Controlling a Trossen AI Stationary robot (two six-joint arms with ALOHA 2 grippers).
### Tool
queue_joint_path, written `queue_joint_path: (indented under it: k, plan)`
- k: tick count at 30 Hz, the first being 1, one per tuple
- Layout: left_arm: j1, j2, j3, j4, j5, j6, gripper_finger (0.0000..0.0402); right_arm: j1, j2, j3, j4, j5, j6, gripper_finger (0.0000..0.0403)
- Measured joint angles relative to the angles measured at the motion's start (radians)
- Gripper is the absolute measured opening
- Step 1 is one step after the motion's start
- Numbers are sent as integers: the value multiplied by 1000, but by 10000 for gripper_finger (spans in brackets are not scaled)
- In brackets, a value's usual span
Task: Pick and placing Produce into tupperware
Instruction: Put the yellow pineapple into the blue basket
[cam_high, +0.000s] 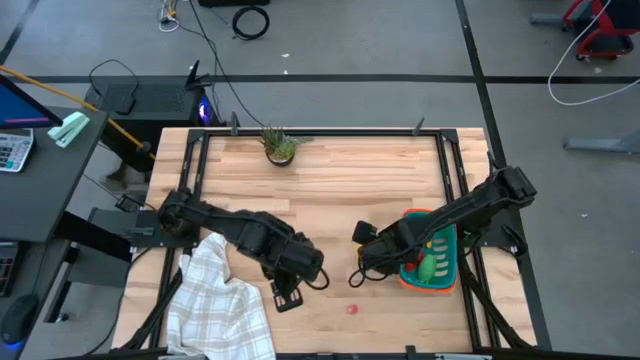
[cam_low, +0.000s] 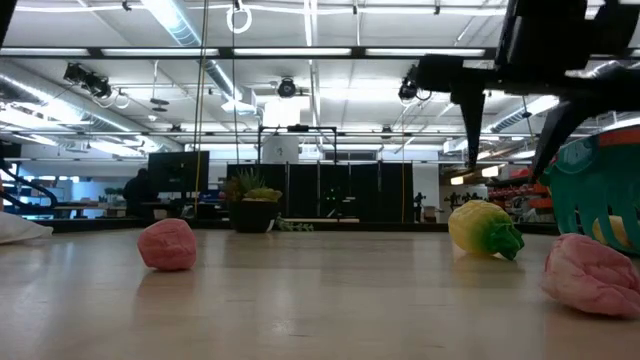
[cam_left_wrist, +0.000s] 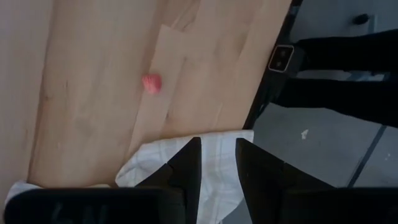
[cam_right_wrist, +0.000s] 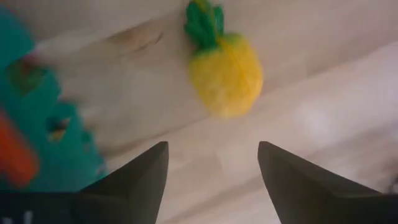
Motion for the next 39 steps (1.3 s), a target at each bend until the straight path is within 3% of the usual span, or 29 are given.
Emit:
queue_joint_path:
  k: [6, 18, 24, 31, 36, 39]
  plan:
    - [-18, 0, 0, 0, -5, 0, 99, 0, -1, -73, 181, -18, -80, 257]
    - [-14, 2, 0, 0, -13, 0, 74, -1, 4, -78, 283, -103, -95, 258]
    - [-16, 2, 0, 0, -23, 0, 68, 0, 0, -77, 278, -26, -173, 258]
    - [-15, 2, 0, 0, -32, 1, 70, -5, 0, -78, 276, -51, -168, 258]
    - [-15, 2, 0, -1, -86, 8, 62, 23, 0, -59, 243, 39, -238, 259]
    - [-15, 2, 0, 0, -92, 32, 60, 21, 0, -45, 237, 37, -199, 259]
